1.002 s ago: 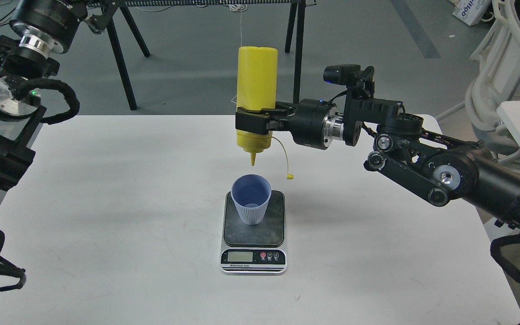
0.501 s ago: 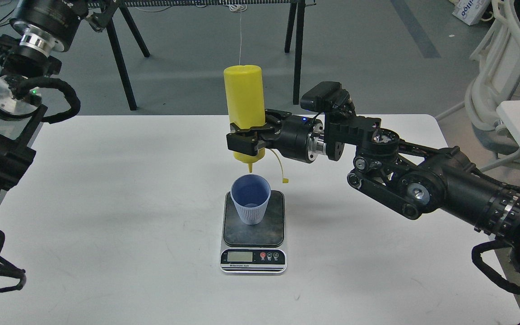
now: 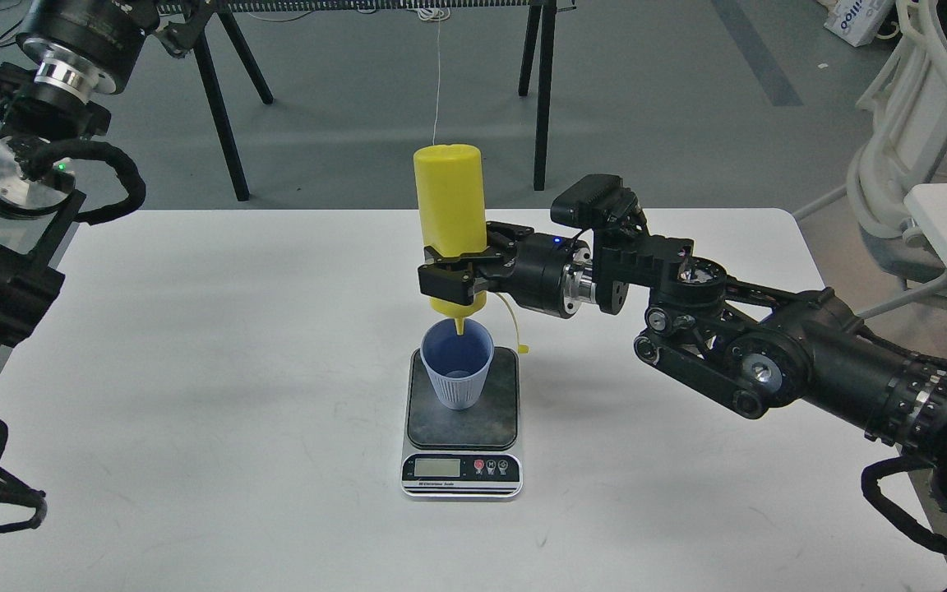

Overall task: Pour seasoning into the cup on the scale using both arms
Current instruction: 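Squeeze seasoning from the inverted bottle into the blue cup, then turn the bottle upright and move it back beside the scale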

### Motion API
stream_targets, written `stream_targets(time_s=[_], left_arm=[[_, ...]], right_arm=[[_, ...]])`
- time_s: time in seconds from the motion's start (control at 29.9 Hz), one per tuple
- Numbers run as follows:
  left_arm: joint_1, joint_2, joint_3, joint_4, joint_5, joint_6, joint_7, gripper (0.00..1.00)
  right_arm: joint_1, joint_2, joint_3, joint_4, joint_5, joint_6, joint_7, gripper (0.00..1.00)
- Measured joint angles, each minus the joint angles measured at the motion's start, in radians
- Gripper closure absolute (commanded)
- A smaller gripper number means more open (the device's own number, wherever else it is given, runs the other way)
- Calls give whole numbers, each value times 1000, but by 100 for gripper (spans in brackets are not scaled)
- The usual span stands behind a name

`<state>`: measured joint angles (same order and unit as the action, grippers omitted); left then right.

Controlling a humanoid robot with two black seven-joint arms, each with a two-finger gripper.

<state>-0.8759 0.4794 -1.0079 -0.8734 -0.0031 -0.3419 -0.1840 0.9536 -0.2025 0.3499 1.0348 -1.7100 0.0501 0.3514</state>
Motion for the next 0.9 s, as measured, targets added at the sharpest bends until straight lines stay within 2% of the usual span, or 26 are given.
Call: stream_targets(time_s=[0.17, 0.4, 0.57, 0.77, 0.9], left_arm=[[1, 22, 0, -1, -1, -6, 0, 0], [1, 27, 0, 0, -24, -6, 6, 0], [-1, 27, 0, 0, -30, -2, 9, 0], [-1, 27, 0, -1, -31, 0, 9, 0], [-1, 24, 3, -1, -30, 1, 9, 0]], right_arm=[[0, -111, 19, 38, 236, 21, 22, 77], [-37, -265, 26, 55, 854, 68, 28, 76], [-88, -360, 79, 54, 1184, 182, 30, 76], [-253, -434, 224, 41, 1551, 404, 23, 76], [-385, -440, 315, 37, 1716, 436, 23, 76]])
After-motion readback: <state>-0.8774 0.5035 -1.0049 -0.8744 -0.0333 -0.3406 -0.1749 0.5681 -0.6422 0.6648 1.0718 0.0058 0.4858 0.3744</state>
